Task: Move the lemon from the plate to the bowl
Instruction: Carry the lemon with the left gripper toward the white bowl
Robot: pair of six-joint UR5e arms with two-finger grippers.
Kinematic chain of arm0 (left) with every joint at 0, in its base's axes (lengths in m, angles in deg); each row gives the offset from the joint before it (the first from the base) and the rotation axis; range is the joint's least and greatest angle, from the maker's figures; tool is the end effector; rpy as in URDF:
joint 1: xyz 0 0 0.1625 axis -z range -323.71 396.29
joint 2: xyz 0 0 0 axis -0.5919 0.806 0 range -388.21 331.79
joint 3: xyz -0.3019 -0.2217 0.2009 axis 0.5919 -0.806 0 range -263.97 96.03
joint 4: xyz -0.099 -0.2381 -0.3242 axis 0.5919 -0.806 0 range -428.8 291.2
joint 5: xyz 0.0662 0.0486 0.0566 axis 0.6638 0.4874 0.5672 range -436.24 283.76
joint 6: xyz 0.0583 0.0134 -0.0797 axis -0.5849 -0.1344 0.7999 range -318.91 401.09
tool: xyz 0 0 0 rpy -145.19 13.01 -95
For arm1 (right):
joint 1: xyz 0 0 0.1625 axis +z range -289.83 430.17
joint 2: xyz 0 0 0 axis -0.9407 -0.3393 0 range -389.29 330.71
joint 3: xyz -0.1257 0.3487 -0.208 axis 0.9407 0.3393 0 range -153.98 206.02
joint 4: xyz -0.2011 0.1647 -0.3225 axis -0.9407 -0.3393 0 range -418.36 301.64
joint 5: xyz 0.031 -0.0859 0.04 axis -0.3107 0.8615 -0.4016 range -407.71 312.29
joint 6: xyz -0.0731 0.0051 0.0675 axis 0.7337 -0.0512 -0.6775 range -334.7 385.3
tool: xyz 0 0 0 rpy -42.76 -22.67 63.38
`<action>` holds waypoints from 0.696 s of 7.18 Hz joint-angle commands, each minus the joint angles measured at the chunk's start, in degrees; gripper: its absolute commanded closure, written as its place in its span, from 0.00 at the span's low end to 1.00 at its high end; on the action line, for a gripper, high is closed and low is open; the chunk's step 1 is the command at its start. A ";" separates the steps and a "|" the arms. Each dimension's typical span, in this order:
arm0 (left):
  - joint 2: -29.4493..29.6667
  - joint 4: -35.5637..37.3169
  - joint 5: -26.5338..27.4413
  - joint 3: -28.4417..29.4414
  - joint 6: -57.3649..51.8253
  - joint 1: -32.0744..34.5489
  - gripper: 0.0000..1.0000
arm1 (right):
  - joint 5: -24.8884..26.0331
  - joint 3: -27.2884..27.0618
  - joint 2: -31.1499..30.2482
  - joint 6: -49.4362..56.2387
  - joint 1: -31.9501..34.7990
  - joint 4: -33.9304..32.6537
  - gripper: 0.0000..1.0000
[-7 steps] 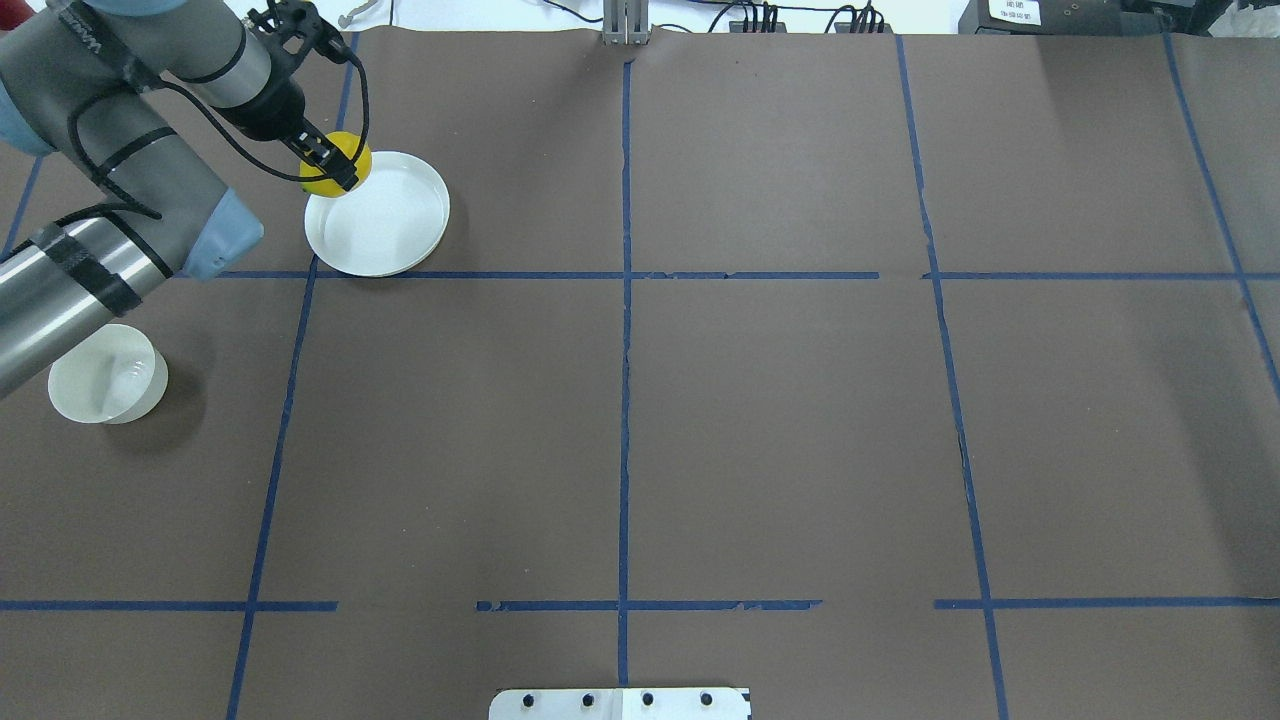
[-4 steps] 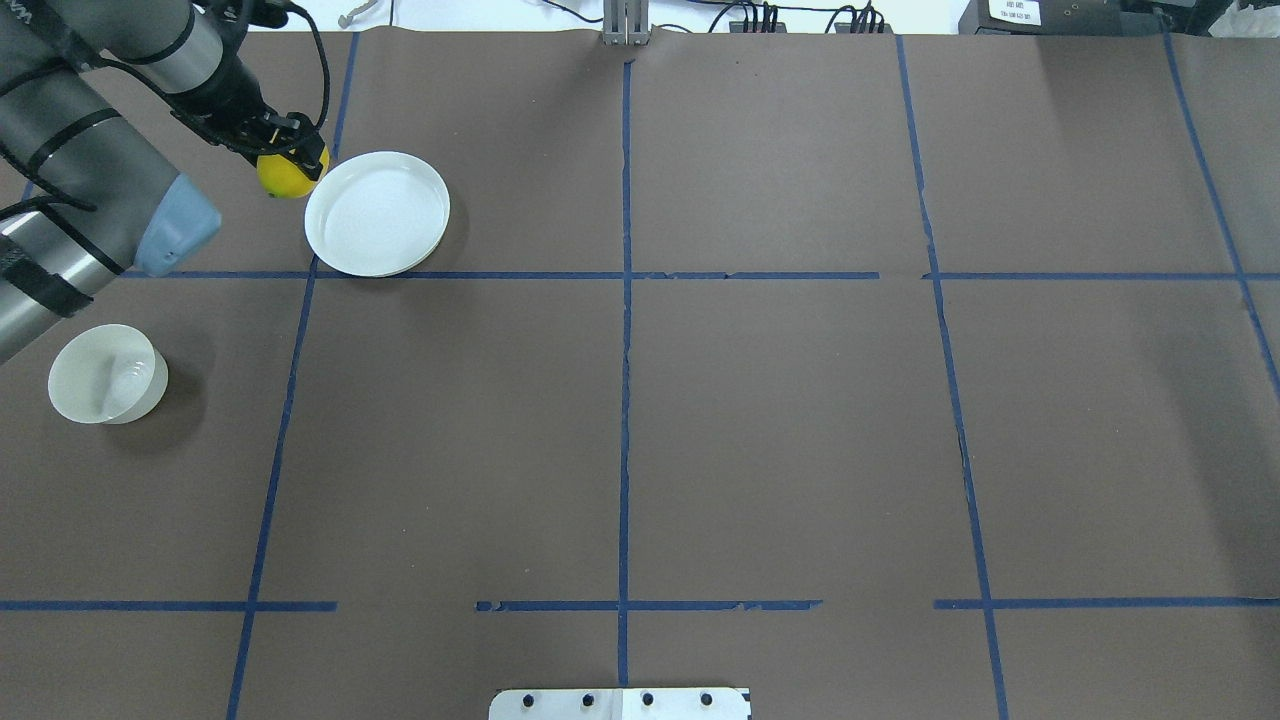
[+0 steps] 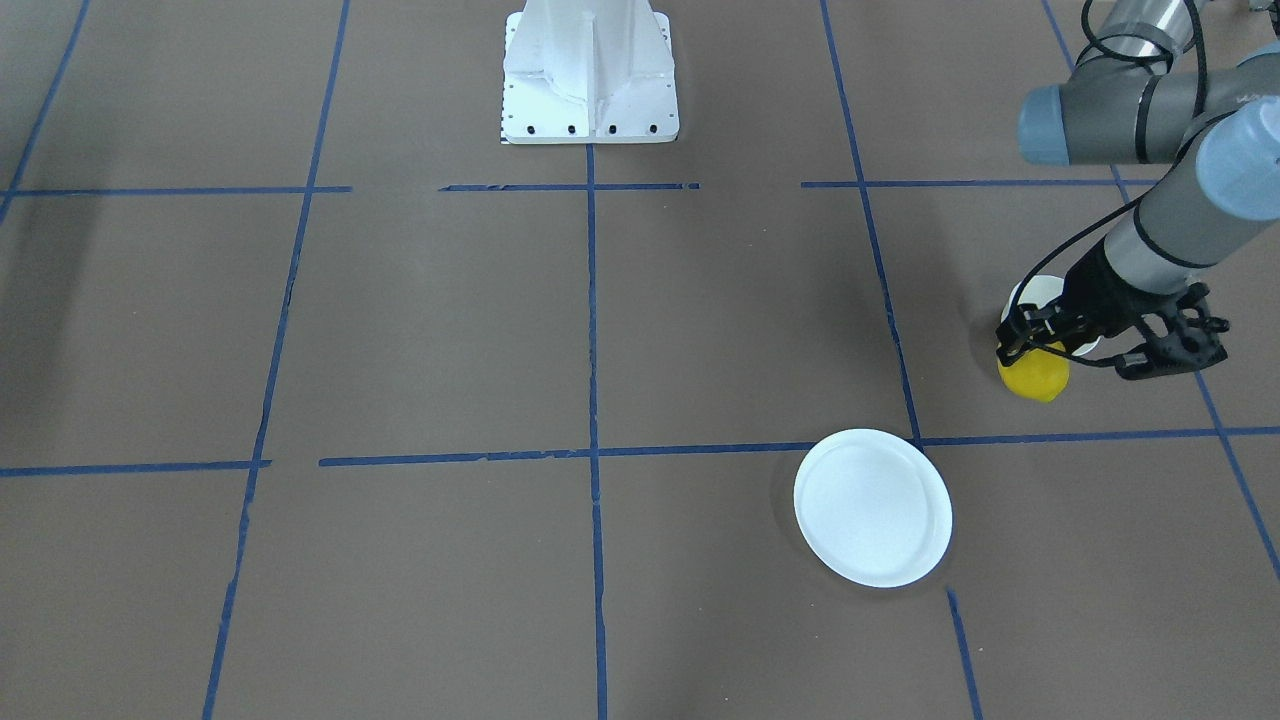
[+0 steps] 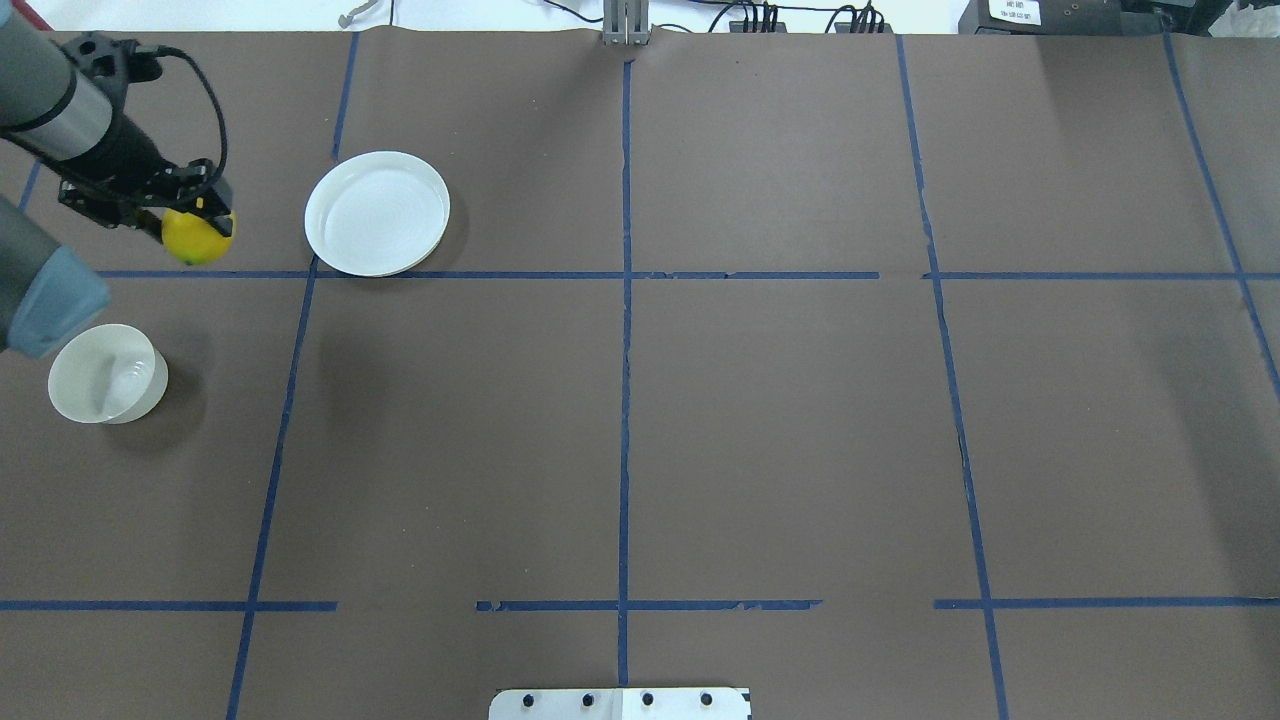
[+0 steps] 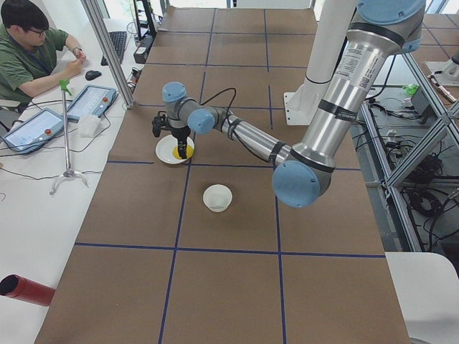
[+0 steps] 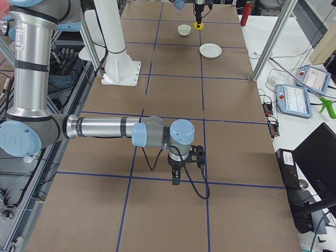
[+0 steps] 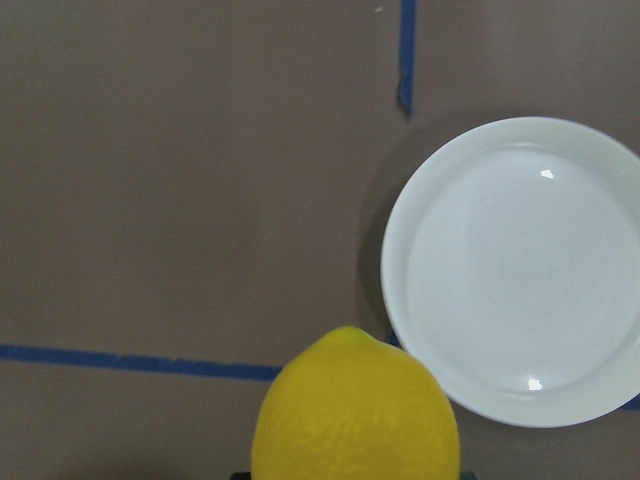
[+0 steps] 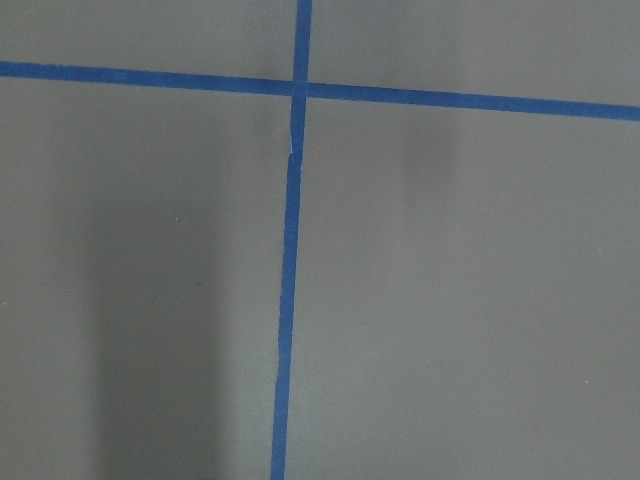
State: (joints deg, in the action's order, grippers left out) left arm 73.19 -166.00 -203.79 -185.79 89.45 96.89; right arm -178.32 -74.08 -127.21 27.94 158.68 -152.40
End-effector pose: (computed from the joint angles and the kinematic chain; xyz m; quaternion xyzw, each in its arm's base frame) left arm 0.2168 -0.5326 0.4421 -0.0016 0.3978 -0.0672 0.9150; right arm 0.0572 -0.4322 0.6474 -0.0117 -0.3471 -0.0281 0.9373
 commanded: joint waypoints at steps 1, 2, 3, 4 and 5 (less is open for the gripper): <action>-12.24 -8.56 0.45 -5.49 0.33 0.05 1.00 | 0.00 0.00 0.00 0.00 0.00 0.00 0.00; -16.29 -14.62 0.54 -5.06 0.77 -0.04 1.00 | 0.00 0.00 0.00 0.00 0.00 0.00 0.00; -17.20 -16.51 2.81 -3.83 1.38 -0.30 1.00 | 0.00 0.00 0.00 0.00 0.00 0.00 0.00; -16.94 -16.79 3.44 -2.78 2.78 -0.56 1.00 | 0.00 0.00 0.00 0.00 0.00 0.00 0.00; -16.94 -17.31 3.45 -2.59 2.97 -0.65 1.00 | 0.00 0.00 0.00 0.00 0.00 0.00 0.00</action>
State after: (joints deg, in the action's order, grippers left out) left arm 56.54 -182.23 -200.85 -189.03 91.70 96.42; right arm -178.32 -74.08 -127.20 27.94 158.67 -152.40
